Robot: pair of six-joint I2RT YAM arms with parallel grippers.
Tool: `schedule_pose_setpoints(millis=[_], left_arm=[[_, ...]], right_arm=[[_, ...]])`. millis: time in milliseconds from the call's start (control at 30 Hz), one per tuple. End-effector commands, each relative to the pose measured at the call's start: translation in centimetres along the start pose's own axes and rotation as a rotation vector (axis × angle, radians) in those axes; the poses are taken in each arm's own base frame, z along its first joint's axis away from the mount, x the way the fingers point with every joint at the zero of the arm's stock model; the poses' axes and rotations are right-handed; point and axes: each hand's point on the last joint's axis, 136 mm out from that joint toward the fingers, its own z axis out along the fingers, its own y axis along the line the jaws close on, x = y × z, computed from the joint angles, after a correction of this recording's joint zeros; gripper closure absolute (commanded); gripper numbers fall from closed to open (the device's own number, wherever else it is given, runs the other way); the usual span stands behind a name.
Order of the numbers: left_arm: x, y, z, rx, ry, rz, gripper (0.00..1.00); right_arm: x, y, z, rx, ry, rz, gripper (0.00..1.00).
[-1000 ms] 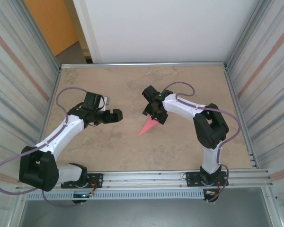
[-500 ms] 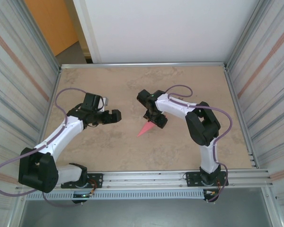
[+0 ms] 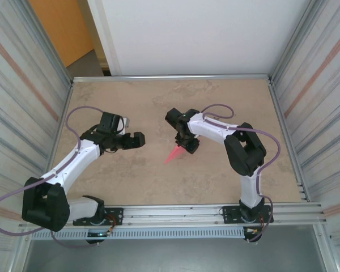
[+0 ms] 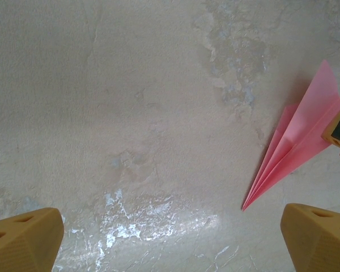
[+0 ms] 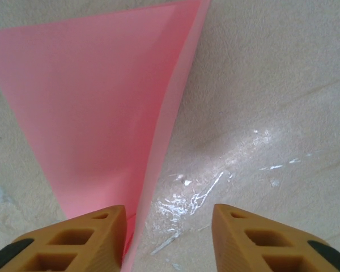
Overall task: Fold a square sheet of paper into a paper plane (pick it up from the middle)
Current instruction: Turn over the paper plane at the center of the table.
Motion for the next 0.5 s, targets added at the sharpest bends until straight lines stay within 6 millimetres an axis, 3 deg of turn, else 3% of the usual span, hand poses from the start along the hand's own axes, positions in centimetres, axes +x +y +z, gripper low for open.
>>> schedule_pose_setpoints(millis=[0, 167, 300, 467], left_arm=[[-0.2, 0.1, -0.4, 0.003, -0.021, 0.004, 0.01], [-0.2, 0.1, -0.3, 0.002, -0.013, 0.003, 0.01], [-0.2, 0.0, -0.3, 0.005, -0.008, 0.002, 0.01], [-0.5, -0.1, -0.4, 0.027, -0.013, -0.014, 0.01]], right_arm=[[0.4, -0.4, -0.4, -0.002, 0.011, 0.036, 0.60], [0.3, -0.4, -0.1, 0.003, 0.009, 0.039, 0.69], [-0.3, -0.5, -0.2, 0.000, -0.016, 0.040, 0.84], [-1.5, 0.5, -1.8, -0.069, -0.068, -0.003, 1.00]])
